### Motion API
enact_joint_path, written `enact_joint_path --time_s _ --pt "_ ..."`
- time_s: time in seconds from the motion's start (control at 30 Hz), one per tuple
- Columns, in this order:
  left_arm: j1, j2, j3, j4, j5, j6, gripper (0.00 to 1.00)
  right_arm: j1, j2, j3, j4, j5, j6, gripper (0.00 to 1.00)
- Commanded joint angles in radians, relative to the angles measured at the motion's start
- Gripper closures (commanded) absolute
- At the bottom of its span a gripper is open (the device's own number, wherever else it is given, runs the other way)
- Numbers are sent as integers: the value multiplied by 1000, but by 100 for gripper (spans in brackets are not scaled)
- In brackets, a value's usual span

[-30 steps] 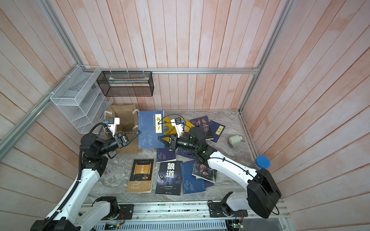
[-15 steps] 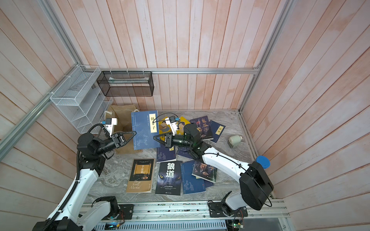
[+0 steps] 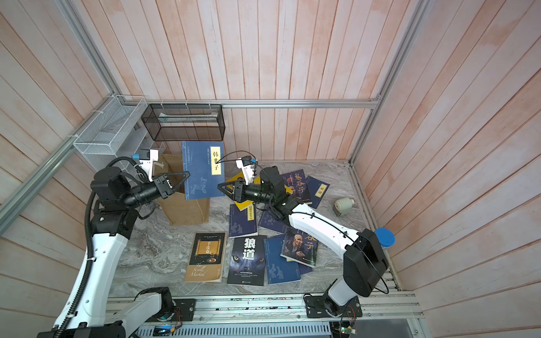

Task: Put the books into the canvas bag
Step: Pick up the book from the book, then place the book in the canvas bag.

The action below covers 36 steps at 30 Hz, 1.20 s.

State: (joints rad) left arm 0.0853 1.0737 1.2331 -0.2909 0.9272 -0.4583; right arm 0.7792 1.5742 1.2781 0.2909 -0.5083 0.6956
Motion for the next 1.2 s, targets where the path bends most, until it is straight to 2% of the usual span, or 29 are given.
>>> enact_joint_path --time_s 0.0,0.1,0.23,0.43,0.6,0.87,1.0,1.17 --pt "11 50 143 -181 -185 178 100 -1 47 60 -91 107 -25 60" --pt "16 106 247 -231 -278 228 100 -4 88 121 -112 153 -24 52" --pt "18 186 357 -295 -427 299 100 -4 176 245 -220 251 -36 50" --pt "20 291 412 -349 -637 377 100 9 370 462 -277 264 -34 47" --pt "19 359 382 -356 -706 430 100 22 569 682 -311 205 -3 46" --pt "19 404 331 -377 -764 470 100 56 846 1096 -525 185 -12 45" --pt "18 409 322 -397 -775 490 100 64 857 1109 -520 173 3 59" --pt "6 410 309 -431 -770 506 100 82 778 960 -411 219 26 80"
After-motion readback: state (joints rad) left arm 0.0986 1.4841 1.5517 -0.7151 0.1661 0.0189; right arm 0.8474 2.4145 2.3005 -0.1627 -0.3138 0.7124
